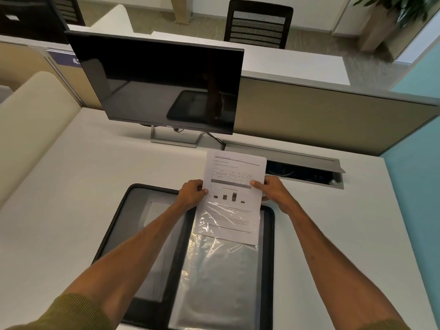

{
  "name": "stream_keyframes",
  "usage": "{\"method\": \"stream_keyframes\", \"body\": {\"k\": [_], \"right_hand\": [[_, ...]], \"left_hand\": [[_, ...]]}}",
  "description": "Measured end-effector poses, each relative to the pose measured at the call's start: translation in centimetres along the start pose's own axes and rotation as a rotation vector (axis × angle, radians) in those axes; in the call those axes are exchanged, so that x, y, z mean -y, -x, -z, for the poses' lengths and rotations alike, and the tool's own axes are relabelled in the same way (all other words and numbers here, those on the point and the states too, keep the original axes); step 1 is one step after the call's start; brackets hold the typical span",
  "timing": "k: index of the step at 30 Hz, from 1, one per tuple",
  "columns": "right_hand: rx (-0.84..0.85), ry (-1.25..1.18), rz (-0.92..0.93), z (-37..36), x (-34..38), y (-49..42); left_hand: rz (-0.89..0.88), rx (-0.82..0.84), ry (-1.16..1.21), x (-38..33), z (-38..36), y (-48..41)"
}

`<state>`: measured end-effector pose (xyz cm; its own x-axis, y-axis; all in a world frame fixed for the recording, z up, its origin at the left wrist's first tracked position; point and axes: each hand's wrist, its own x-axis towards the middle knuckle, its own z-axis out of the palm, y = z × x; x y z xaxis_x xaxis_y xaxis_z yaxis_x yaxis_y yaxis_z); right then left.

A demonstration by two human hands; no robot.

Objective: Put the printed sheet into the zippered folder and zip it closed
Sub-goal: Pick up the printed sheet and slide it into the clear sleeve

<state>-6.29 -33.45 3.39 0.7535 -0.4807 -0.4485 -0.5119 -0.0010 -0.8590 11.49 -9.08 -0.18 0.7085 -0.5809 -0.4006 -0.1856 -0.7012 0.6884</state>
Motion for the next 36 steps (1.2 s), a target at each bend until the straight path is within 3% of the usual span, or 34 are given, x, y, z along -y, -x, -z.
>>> {"method": "stream_keyframes", "body": {"k": [3, 5, 6, 10, 25, 32, 36], "right_hand": [[-0.124, -0.006, 0.042, -0.8, -0.1, -0.9], [-0.130, 0.012, 0.054, -1.2, -0.2, -1.2], [-0.119, 0.030, 0.052, -1.3, -0.2, -1.3], [-0.063, 0.068, 0.018, -1.7, -0.5, -1.1], [0.153, 0.144, -0.098, -1.3, -1.0, -0.4], [-0.176, 0.200, 0.137, -2.8, 0.3, -2.4], [-0.197, 0.308, 0.208, -2.8, 0.4, -2.5]], "left_hand": [[-0.116, -0.200, -0.353, 0.1, -0.5, 0.8], [-0.258, -0.365, -0.357, -0.2, -1.1, 2.2], [-0.352, -0.369, -0.373, -0.4, -1.5, 2.8], [-0.614, -0.037, -0.694, 0.1, -3.4, 3.8], [-0.585, -0.052, -0.678, 0.4, -4.5, 3.3], [-0.588, -0.044, -0.675, 0.4, -4.6, 3.3], [-0.600, -0.057, -0.654, 0.4, -4.4, 3.3]]}}
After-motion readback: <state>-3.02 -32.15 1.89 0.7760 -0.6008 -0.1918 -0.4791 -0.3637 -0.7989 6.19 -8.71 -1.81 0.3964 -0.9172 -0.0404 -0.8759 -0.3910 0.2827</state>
